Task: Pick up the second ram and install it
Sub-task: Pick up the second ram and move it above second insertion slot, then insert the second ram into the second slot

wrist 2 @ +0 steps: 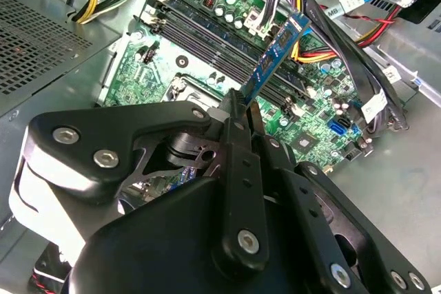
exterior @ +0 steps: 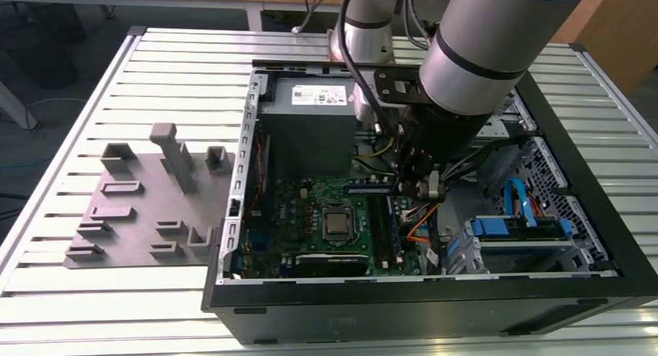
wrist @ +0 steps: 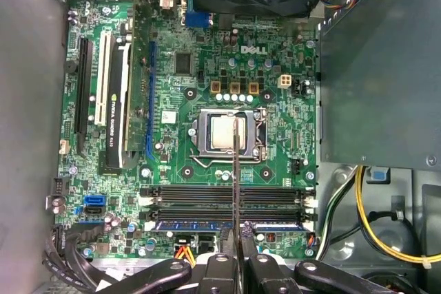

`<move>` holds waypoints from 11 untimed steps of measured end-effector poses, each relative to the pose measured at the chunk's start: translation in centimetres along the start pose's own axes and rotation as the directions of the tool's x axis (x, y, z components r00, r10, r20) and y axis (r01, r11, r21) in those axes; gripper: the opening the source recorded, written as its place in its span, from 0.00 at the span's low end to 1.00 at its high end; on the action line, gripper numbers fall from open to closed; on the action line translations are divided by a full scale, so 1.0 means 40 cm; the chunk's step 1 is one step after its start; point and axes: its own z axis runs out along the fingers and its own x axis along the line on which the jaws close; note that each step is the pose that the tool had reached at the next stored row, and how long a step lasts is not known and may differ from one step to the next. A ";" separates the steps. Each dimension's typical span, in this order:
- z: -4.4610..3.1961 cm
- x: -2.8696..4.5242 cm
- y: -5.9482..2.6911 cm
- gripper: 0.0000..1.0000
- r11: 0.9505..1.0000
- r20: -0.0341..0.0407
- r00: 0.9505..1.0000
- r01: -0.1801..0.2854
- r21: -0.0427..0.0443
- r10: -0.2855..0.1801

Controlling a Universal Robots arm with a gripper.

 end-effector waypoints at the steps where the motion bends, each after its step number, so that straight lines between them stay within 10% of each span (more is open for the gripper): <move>1: 0.000 0.000 0.000 0.11 1.000 0.000 1.000 0.000 0.000 0.000; 6: 0.001 0.000 0.007 0.11 1.000 0.000 1.000 0.000 0.000 0.000; 11: 0.012 0.000 0.063 0.11 1.000 0.000 1.000 0.000 0.000 0.000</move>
